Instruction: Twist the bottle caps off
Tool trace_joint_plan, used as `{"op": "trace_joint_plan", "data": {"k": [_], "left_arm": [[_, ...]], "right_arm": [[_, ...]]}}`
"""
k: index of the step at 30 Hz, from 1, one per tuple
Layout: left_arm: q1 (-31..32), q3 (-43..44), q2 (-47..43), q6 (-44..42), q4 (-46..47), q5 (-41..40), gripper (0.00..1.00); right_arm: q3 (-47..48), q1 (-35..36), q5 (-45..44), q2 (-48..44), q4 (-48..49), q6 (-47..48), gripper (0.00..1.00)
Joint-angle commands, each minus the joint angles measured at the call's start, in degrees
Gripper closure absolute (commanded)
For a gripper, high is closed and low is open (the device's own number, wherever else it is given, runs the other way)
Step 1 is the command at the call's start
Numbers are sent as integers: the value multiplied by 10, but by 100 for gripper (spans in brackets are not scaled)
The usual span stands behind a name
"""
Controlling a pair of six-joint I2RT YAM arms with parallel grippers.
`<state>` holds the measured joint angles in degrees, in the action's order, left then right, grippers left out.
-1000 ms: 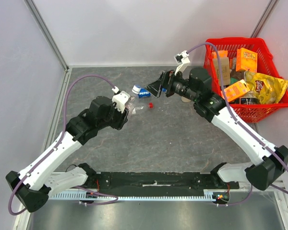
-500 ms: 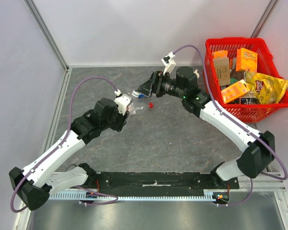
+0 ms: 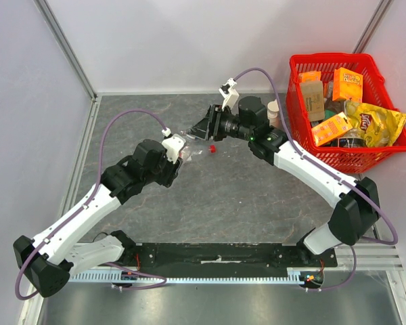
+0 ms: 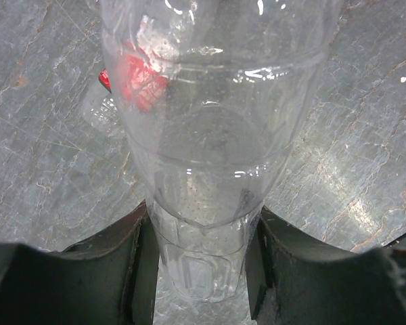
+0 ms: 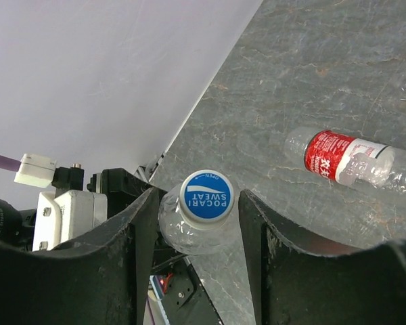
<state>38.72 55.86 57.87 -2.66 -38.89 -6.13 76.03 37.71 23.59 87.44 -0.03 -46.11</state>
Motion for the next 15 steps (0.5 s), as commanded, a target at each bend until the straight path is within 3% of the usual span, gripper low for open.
{"op": "trace_joint_plan", "data": {"k": [1, 7, 15], "left_arm": [[1, 0, 0, -12, 21, -8, 91], [1, -3, -2, -12, 20, -8, 91], [1, 0, -2, -10, 17, -6, 91]], "right_arm": [[18, 5, -1, 1, 20, -4, 44], [19, 6, 4, 4, 21, -2, 57], [14, 7, 11, -2, 22, 5, 88]]}}
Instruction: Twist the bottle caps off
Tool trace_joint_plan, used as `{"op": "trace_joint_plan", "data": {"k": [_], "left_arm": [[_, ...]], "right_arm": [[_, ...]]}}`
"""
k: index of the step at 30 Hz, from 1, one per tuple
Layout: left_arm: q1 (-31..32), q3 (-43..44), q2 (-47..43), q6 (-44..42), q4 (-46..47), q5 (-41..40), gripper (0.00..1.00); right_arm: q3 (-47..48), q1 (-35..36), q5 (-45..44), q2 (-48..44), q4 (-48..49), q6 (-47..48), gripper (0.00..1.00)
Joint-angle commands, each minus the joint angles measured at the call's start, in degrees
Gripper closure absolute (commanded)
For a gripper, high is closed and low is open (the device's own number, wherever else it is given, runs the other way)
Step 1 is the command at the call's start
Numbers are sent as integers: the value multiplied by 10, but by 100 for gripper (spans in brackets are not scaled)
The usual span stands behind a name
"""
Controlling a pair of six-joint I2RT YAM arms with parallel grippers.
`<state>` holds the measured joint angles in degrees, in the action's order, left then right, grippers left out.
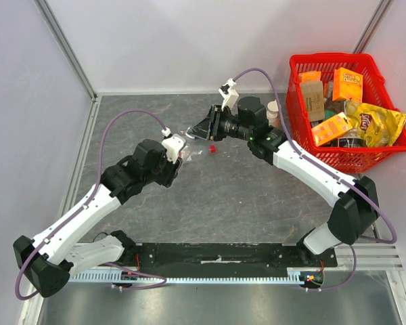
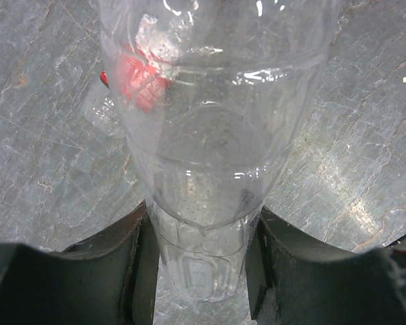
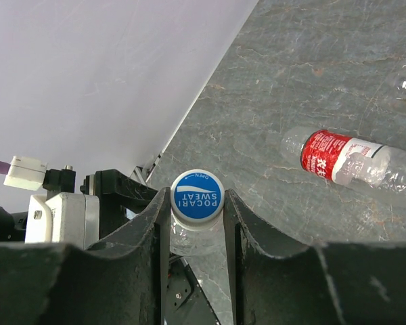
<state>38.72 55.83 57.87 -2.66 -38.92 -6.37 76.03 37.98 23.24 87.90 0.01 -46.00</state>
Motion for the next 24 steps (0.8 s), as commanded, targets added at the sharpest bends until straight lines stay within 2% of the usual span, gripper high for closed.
{"op": "trace_joint_plan", "data": {"k": [1, 5, 9, 20, 24], "left_arm": [[1, 2, -4, -10, 17, -2, 91], [2, 9, -6, -9, 12, 3, 91], [1, 25, -10, -5, 5, 27, 91], [1, 74, -14, -14, -15, 235, 94], [1, 90, -17, -23, -25, 300, 94]], "right_arm": [[15, 4, 15, -6, 22, 6, 90], [14, 3, 27, -14, 28, 20, 97], [13, 4, 43, -27, 36, 40, 100], [-6, 3, 98, -98, 60, 119, 100], [-12, 2, 152, -116, 90, 121, 100]]}}
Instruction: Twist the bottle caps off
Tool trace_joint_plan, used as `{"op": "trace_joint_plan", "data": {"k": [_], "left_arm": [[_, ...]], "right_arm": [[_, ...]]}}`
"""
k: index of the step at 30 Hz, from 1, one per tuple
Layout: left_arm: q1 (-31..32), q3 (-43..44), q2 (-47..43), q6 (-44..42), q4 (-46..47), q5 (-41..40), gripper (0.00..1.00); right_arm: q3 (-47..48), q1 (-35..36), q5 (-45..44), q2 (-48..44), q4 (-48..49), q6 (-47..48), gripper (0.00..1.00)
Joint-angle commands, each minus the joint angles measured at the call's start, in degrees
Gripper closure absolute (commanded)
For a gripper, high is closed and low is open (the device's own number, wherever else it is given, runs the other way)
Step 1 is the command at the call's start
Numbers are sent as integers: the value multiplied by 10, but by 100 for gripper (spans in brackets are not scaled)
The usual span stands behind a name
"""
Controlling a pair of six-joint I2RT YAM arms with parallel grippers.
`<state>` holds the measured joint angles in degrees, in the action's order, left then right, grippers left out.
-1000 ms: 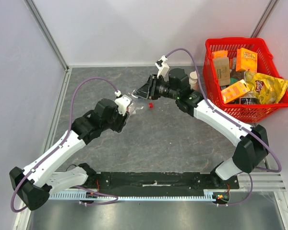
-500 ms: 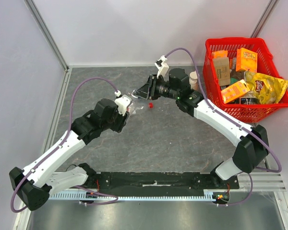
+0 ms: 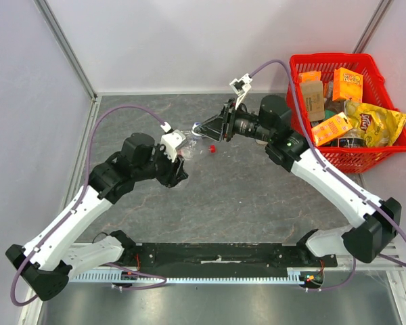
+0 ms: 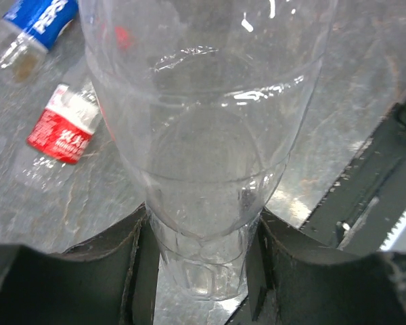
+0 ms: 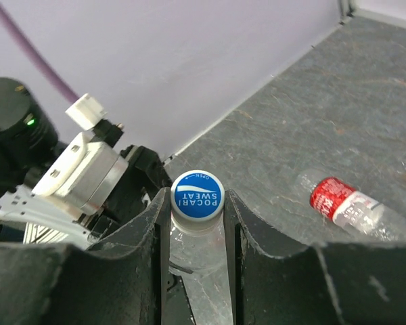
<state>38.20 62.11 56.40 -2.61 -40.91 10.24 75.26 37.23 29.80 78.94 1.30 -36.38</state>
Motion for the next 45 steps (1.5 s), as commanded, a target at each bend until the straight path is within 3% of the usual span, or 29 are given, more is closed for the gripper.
{"op": "trace_joint_plan", "data": {"k": [1, 13, 24, 32, 45], "left_arm": [[7, 31, -2, -25, -7, 149, 94], [7, 85, -8, -53, -24, 365, 94], [7, 93, -21, -28, 9, 458, 94], [7, 100, -20, -24, 17, 535, 95], [7, 89, -5, -17, 21, 573, 94]], "right_arm": [[-7, 9, 106, -30, 91, 18, 100], [-35, 8, 249, -81, 204, -11, 100], [-37, 9, 289, -125, 230, 4, 100], [-43, 9, 327, -135, 317, -57, 100], [-50, 9, 347, -142, 392, -109, 100]]}}
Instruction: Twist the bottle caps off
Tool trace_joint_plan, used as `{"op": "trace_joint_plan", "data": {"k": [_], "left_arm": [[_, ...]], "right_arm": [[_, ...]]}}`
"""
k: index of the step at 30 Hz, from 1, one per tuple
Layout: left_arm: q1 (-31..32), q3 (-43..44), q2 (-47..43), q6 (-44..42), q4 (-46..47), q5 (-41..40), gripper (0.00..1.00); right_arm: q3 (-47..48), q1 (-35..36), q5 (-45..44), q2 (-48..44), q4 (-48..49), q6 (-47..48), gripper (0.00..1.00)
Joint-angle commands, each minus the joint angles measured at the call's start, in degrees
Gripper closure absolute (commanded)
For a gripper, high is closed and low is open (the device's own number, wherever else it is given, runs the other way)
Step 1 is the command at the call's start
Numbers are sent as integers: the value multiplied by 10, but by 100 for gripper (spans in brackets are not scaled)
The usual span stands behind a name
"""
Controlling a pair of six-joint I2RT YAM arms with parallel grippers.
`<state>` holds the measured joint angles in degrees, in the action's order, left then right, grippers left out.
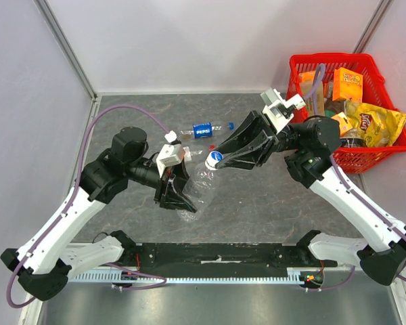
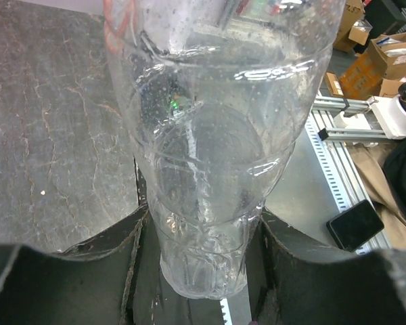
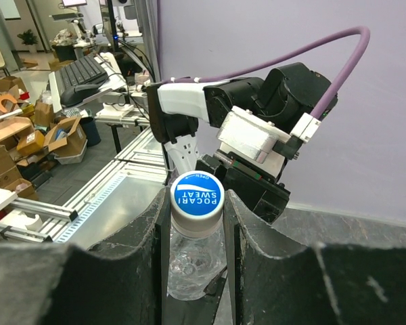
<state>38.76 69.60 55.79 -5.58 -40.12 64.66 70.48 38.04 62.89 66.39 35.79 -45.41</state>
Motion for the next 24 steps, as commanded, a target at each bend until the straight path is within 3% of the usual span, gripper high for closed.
{"op": "trace_joint_plan", "data": {"k": [1, 6, 10, 12, 17, 21, 24], "left_arm": [[1, 13, 0, 13, 14, 28, 95], [1, 13, -2, 15, 14, 3, 95], [1, 11, -3, 20, 14, -28, 96], [1, 9, -2, 22, 14, -35, 96], [1, 3, 5, 23, 14, -48, 97], [1, -5, 2, 22, 14, -70, 97], [1, -10, -1, 21, 12, -90, 97]], "right_arm": [[-3, 1, 17, -18, 49, -19, 100], [-7, 2, 10, -17, 48, -20, 95], [-5, 2, -10, -15, 31, -13, 59], [-3, 2, -17, -14, 23, -8, 48], [2, 1, -23, -9, 9, -2, 31], [6, 1, -31, -10, 4, 1, 5], [19, 2, -57, -14, -38, 25, 2]]}}
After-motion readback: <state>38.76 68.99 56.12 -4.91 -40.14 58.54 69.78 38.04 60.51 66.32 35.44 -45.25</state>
